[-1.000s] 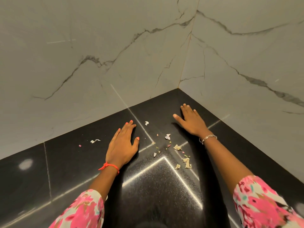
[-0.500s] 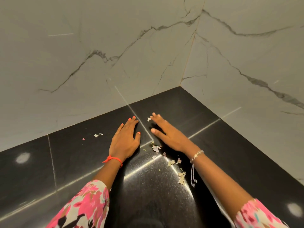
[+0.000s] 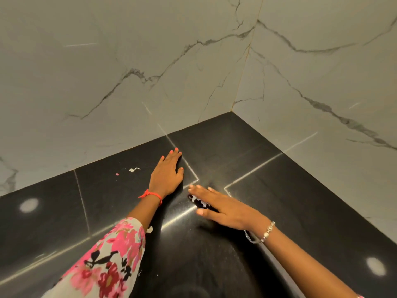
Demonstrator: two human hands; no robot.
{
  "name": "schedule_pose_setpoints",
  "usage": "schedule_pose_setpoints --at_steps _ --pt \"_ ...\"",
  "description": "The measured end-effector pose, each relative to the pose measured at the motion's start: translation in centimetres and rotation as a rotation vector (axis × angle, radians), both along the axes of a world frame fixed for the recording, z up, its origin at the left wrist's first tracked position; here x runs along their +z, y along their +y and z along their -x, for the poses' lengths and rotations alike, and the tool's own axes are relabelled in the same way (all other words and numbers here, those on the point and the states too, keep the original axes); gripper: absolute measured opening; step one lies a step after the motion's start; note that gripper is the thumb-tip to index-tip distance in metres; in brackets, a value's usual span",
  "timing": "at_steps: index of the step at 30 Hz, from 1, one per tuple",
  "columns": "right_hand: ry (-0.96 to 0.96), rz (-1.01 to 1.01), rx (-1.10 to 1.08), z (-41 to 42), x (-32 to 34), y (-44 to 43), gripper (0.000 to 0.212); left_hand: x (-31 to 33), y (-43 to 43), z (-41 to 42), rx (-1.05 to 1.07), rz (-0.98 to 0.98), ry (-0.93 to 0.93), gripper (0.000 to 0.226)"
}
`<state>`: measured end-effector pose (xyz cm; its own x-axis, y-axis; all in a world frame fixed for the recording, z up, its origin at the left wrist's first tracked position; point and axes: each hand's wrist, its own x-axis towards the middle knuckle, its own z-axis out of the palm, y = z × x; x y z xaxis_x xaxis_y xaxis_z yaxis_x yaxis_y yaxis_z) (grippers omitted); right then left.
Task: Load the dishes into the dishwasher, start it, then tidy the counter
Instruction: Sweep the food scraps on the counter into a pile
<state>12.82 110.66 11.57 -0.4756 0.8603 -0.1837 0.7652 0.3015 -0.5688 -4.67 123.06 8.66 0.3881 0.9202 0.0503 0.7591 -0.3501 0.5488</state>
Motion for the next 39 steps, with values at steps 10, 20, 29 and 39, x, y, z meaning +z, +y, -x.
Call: schedule_pose_setpoints --at_steps 10,20,29,39 --pt "-0.229 -0.233 -0.688 -4.3 -3.2 -3.2 0.065 0.8 -2.2 6.9 0.393 -0.133 -0.063 0.054" --pt "-0.162 -0.287 -0.733 -4.4 -3.2 -3.1 0.049 0.2 -9.6 1.7 -0.038 0.001 0.118 0.065" --pt "-0.135 -0.293 -0.743 -4.3 -2.9 -3.2 0.047 2.6 -9.6 2.2 -0.078 0.108 -0.256 0.049" --pt "-0.239 -0.269 -0.706 -4.2 -3.0 -3.1 0.053 2.1 -11.9 3.4 -0.153 0.333 -0.365 0.043"
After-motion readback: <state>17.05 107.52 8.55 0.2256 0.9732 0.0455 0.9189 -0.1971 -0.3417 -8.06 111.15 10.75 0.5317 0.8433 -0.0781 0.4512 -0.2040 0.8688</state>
